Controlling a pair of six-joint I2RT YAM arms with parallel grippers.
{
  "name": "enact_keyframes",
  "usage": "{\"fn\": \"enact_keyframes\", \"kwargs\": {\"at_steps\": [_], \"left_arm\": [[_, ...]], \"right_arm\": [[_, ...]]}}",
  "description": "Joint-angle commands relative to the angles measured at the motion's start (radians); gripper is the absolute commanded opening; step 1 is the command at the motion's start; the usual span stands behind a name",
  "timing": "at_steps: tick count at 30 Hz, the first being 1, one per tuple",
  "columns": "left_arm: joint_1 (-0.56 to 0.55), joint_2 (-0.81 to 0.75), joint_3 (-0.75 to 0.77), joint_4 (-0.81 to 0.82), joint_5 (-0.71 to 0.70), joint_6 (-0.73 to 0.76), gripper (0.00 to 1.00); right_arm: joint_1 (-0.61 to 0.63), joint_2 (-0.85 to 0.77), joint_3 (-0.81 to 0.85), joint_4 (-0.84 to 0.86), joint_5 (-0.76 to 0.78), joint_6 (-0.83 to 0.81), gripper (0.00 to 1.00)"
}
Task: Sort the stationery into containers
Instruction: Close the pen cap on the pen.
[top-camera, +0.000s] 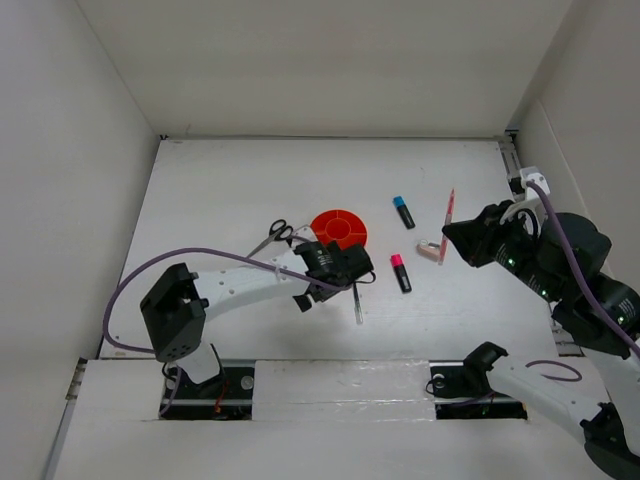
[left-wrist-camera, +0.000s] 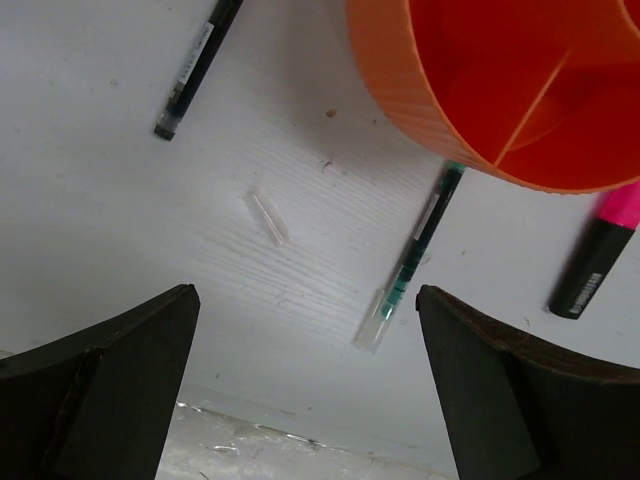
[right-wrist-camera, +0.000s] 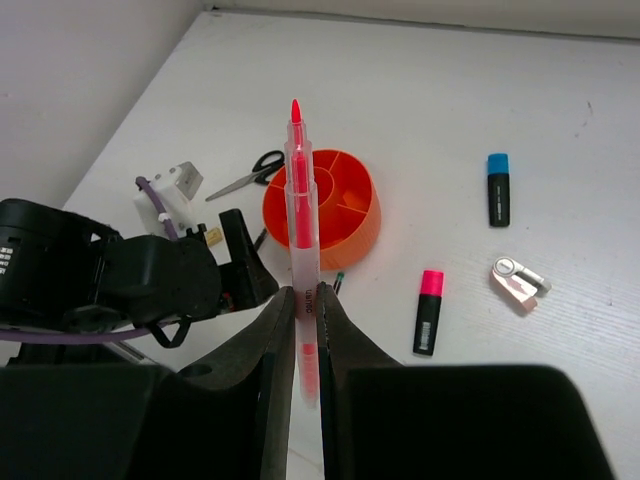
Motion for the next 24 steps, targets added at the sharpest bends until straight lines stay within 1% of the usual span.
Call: {"fn": "enact_keyframes", "kwargs": {"at_steps": [1, 3, 4, 5, 7, 8, 9, 12, 15, 18, 19, 20, 22, 24], "left_arm": [[-0.006, -0.054, -0.039, -0.041, -0.05, -0.186, 0.87], [-0.006, -0.065, -0.089, 0.006, -0.049, -0.195, 0.81], [-0.006, -0.065, -0.1, 0.015, -0.049, -0.208, 0.75], [-0.006, -0.065, -0.1, 0.029, -0.049, -0.208, 0.71], [-0.006, -0.055, -0.1, 0.029, -0.049, -0.22, 0.7], [-0.006, -0.036, -0.1, 0.029, -0.04, -0.229, 0.63], [-0.006, -0.027, -0.109, 0.029, -0.04, -0.229, 0.62], [-0.006, -0.003, -0.122, 0.043, -0.03, -0.24, 0.62], [-0.006, 0.017, -0.131, 0.052, -0.03, -0.24, 0.55], [-0.006, 0.03, -0.131, 0.052, -0.02, -0.24, 0.55], [0.009, 0.039, -0.14, 0.052, -0.02, -0.24, 0.55], [0.01, 0.039, -0.157, 0.07, -0.02, -0.24, 0.52], [0.02, 0.03, -0.175, 0.106, -0.011, -0.229, 0.49], [0.03, 0.03, -0.188, 0.117, -0.011, -0.229, 0.49]], "right_arm": [[-0.001, 0.005, 0.02, 0.034, -0.042, -0.044, 0.0], [-0.001, 0.005, 0.02, 0.034, -0.051, -0.055, 0.0], [-0.001, 0.005, 0.011, 0.045, -0.051, -0.055, 0.0], [-0.001, -0.007, 0.002, 0.045, -0.051, -0.055, 0.0], [-0.001, -0.016, -0.007, 0.045, -0.051, -0.055, 0.0], [-0.001, -0.016, -0.007, 0.045, -0.051, -0.055, 0.0], [-0.001, -0.028, -0.007, 0.045, -0.051, -0.055, 0.0], [-0.001, -0.041, -0.007, 0.045, -0.051, -0.055, 0.0], [-0.001, -0.053, -0.007, 0.045, -0.051, -0.055, 0.0], [-0.001, -0.062, -0.007, 0.045, -0.06, -0.055, 0.0], [-0.001, -0.062, -0.007, 0.035, -0.06, -0.055, 0.0], [-0.001, -0.062, -0.007, 0.034, -0.069, -0.055, 0.0], [-0.001, -0.062, -0.007, 0.034, -0.069, -0.055, 0.0], [-0.001, -0.062, -0.019, 0.034, -0.078, -0.055, 0.0]]}}
